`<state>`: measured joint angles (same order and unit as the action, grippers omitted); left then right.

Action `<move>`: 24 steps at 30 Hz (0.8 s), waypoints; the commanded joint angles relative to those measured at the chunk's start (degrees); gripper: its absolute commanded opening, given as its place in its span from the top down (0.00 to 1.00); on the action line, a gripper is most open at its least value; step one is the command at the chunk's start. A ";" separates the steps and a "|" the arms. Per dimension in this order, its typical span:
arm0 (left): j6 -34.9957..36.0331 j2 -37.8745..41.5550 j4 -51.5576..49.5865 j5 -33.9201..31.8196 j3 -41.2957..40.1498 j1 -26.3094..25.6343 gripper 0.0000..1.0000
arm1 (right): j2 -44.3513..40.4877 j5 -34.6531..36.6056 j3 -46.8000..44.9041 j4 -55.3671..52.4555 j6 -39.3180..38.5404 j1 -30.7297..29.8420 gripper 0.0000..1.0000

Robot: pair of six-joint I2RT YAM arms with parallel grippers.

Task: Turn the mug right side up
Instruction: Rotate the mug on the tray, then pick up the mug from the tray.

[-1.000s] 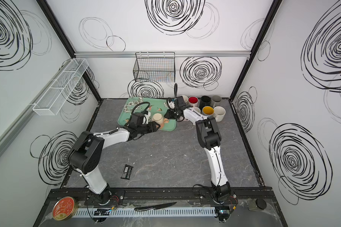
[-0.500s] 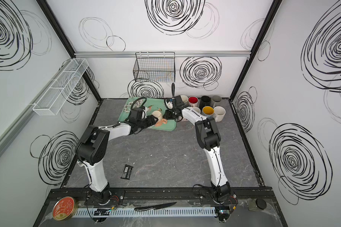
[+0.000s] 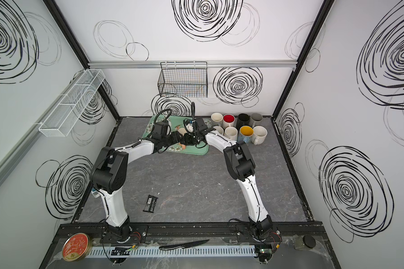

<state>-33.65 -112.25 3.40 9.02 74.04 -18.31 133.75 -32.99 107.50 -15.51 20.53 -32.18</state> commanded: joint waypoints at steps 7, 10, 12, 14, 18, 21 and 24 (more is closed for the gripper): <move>6.82 -0.40 -11.38 -9.78 2.90 -5.45 0.37 | -15.26 4.59 -16.12 8.72 10.82 5.34 0.81; 6.65 -1.99 -12.21 -9.81 4.36 -6.07 0.37 | -18.30 5.04 -18.78 8.70 10.61 5.53 0.82; 6.67 -3.31 -13.20 -10.22 5.83 -6.39 0.37 | -19.46 5.04 -19.32 7.70 10.19 5.55 0.82; 6.91 -4.99 -14.53 -10.65 7.68 -6.48 0.38 | -20.41 5.44 -20.29 7.45 9.92 5.52 0.82; 7.41 -8.47 -16.78 -11.72 11.16 -6.36 0.38 | -21.88 6.35 -21.97 7.77 9.64 5.48 0.82; 7.87 -10.76 -18.74 -12.51 14.19 -5.89 0.40 | -22.61 6.36 -23.19 8.23 9.77 5.47 0.82; 8.83 -11.64 -19.79 -13.25 15.84 -5.75 0.50 | -22.97 6.36 -24.01 8.69 9.77 5.47 0.82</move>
<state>-26.48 -123.11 -14.11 -2.22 87.24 -24.62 113.25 -27.20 84.31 -8.08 30.02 -26.72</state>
